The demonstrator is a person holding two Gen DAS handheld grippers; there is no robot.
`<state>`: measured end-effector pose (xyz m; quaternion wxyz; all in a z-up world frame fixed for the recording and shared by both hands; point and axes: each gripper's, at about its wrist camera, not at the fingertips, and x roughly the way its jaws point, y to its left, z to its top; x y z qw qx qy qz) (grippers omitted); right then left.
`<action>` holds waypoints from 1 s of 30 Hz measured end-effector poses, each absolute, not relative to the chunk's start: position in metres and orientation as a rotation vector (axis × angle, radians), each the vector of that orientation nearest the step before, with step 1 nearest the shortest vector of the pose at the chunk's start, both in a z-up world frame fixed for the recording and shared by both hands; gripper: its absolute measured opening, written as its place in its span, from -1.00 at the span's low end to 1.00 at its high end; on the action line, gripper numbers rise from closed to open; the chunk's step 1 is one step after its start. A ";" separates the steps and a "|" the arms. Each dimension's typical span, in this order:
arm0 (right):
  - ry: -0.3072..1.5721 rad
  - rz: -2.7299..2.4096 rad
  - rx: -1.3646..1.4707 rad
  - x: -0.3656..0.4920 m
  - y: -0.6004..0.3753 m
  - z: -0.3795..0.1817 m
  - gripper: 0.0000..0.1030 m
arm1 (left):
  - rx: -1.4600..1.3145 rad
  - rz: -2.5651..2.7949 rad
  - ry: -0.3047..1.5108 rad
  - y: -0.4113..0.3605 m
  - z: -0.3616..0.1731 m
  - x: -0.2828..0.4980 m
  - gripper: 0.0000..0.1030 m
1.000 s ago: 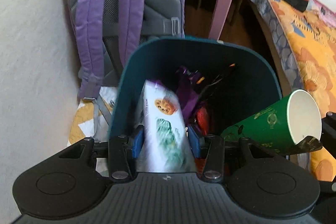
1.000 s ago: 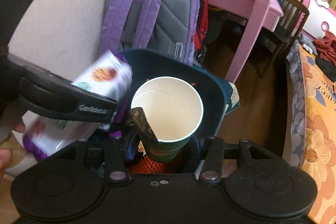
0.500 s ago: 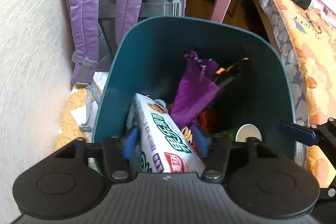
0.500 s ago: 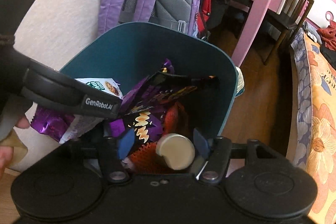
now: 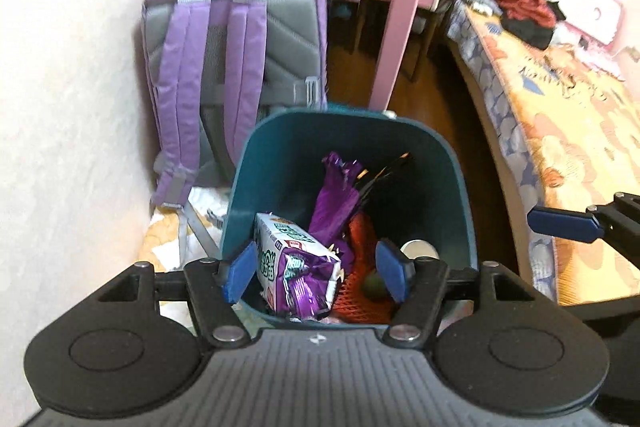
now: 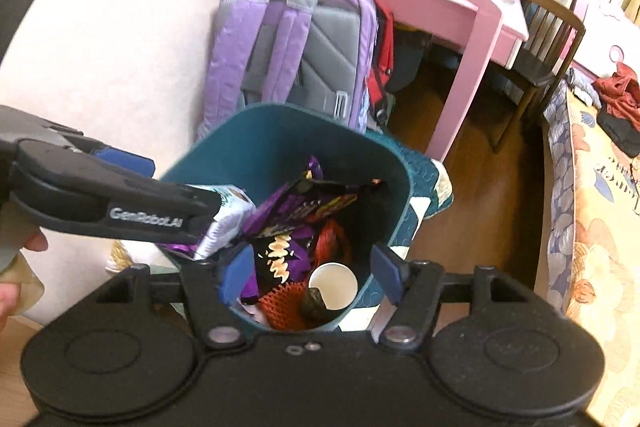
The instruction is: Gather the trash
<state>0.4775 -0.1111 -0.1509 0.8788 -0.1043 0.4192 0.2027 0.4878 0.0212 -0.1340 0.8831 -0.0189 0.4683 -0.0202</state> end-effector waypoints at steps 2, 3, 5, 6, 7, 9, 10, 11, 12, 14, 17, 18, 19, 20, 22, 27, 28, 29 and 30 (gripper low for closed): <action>0.851 0.426 -0.209 0.466 -0.117 -0.135 0.33 | -0.035 -0.044 0.946 0.021 -0.118 0.474 0.26; 0.843 0.427 -0.204 0.461 -0.119 -0.129 0.33 | -0.037 -0.048 0.929 0.021 -0.109 0.465 0.26; 0.822 0.433 -0.189 0.449 -0.125 -0.115 0.36 | -0.035 -0.047 0.900 0.021 -0.092 0.450 0.27; 0.809 0.434 -0.182 0.442 -0.128 -0.106 0.39 | -0.036 -0.045 0.886 0.021 -0.084 0.441 0.29; 0.798 0.435 -0.176 0.436 -0.131 -0.100 0.40 | -0.040 -0.042 0.869 0.022 -0.075 0.431 0.36; 0.772 0.440 -0.158 0.421 -0.137 -0.084 0.45 | -0.052 -0.037 0.838 0.024 -0.060 0.413 0.42; 0.759 0.443 -0.151 0.413 -0.139 -0.077 0.46 | -0.055 -0.034 0.821 0.025 -0.052 0.403 0.42; 0.744 0.444 -0.146 0.406 -0.142 -0.070 0.50 | -0.056 -0.030 0.807 0.025 -0.045 0.393 0.42; 0.727 0.447 -0.137 0.396 -0.145 -0.062 0.52 | -0.053 -0.026 0.797 0.025 -0.039 0.385 0.42; 0.699 0.454 -0.120 0.380 -0.150 -0.048 0.54 | -0.054 -0.026 0.769 0.026 -0.026 0.364 0.42; 0.651 0.464 -0.087 0.352 -0.158 -0.029 0.69 | -0.062 -0.026 0.728 0.029 -0.009 0.335 0.54; 0.634 0.469 -0.078 0.343 -0.160 -0.023 0.71 | -0.065 -0.024 0.714 0.030 -0.005 0.326 0.55; 0.617 0.472 -0.070 0.332 -0.163 -0.017 0.72 | -0.064 -0.019 0.703 0.030 0.000 0.317 0.55; 0.605 0.476 -0.063 0.325 -0.165 -0.013 0.76 | -0.061 -0.015 0.696 0.030 0.004 0.309 0.55; 0.576 0.486 -0.049 0.308 -0.170 -0.004 0.81 | -0.062 -0.013 0.680 0.031 0.011 0.291 0.55; 0.524 0.501 -0.031 0.271 -0.180 0.014 1.00 | -0.068 -0.032 0.647 0.032 0.027 0.254 0.60; 0.521 0.506 -0.031 0.265 -0.182 0.016 1.00 | -0.072 -0.035 0.647 0.032 0.029 0.249 0.67; 0.515 0.512 -0.033 0.258 -0.184 0.020 1.00 | -0.080 -0.039 0.646 0.033 0.032 0.244 0.70; 0.509 0.511 -0.035 0.253 -0.185 0.021 1.00 | -0.088 -0.044 0.643 0.033 0.034 0.238 0.83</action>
